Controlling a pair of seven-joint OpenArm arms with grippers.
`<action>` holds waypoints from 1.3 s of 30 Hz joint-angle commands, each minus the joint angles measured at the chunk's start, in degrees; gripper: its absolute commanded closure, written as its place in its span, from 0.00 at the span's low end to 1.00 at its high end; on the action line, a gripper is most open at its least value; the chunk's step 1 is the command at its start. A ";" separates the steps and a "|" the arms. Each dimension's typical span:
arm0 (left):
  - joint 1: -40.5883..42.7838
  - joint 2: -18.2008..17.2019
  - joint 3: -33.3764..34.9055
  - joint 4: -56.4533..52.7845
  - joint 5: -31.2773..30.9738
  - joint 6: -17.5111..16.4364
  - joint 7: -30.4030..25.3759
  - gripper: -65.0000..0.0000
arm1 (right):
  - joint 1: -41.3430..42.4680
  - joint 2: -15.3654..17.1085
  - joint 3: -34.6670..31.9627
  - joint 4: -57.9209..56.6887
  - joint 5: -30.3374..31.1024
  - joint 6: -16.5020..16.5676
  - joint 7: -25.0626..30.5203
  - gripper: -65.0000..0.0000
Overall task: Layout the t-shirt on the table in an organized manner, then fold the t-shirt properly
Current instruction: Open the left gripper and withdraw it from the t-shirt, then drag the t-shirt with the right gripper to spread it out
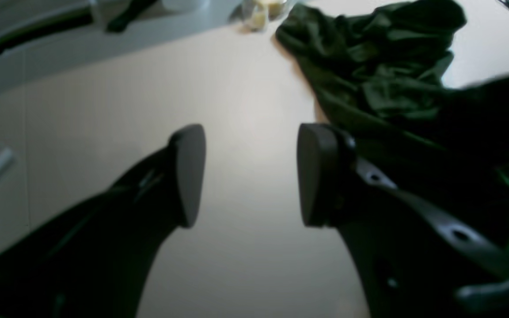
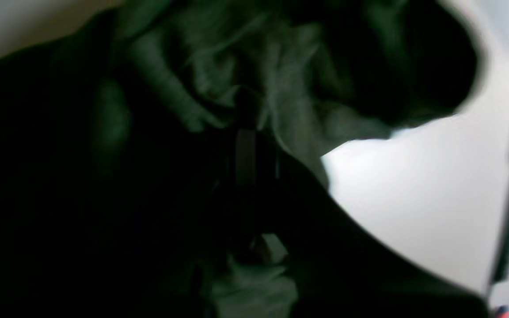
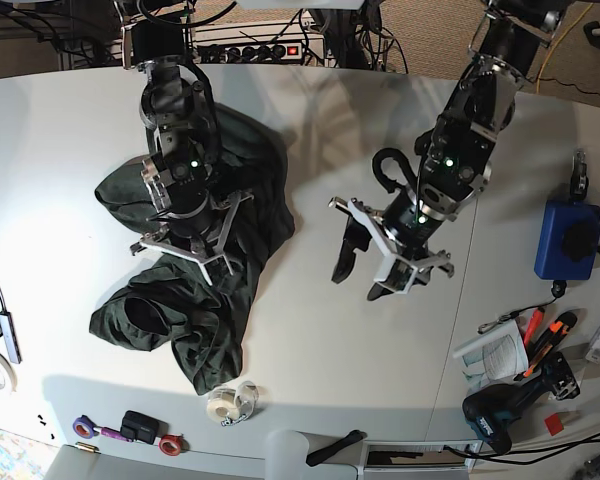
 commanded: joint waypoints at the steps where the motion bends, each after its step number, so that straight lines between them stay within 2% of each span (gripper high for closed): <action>1: -0.44 -0.17 -0.46 0.98 -0.15 -0.02 -2.21 0.49 | 2.01 0.07 0.13 1.03 -2.23 -1.79 2.08 1.00; 3: 0.20 -0.17 -0.46 0.98 -0.15 0.02 -2.21 0.49 | 4.00 0.37 0.13 1.03 -3.93 -2.86 2.43 1.00; 9: 1.29 -0.17 -0.46 0.98 -0.11 -0.07 -2.16 0.49 | 10.84 2.12 0.13 1.01 -3.87 -3.37 3.19 1.00; 12: 1.75 -0.17 -0.46 0.98 -0.11 -1.55 -2.16 0.49 | 13.92 3.80 0.15 1.01 -3.87 -4.33 3.72 1.00; 15: 2.25 -0.17 -0.46 0.98 -0.07 -1.51 -2.29 0.49 | 16.39 5.60 0.92 1.01 -3.87 -5.49 4.39 1.00; 21: 2.49 -0.17 -0.46 0.98 0.07 -1.51 -2.27 0.49 | 17.84 6.84 8.52 1.01 -3.06 -5.68 4.83 1.00; 24: 2.49 -0.17 -0.46 0.98 0.07 -1.51 -2.29 0.49 | 17.84 6.86 13.51 1.01 0.96 -5.66 2.60 1.00; 28: 2.49 -0.17 -0.46 0.98 0.07 -1.51 -2.27 0.49 | 17.81 6.99 19.41 1.01 1.73 -5.62 0.22 1.00; 33: 2.51 -0.17 -0.46 0.98 0.07 -1.51 -2.23 0.49 | 17.18 10.95 24.24 1.01 1.77 -5.66 -0.26 1.00; 39: 2.49 -0.17 -0.46 0.98 0.04 -1.53 -2.27 0.49 | 14.64 15.63 26.03 0.98 1.79 -5.66 0.57 1.00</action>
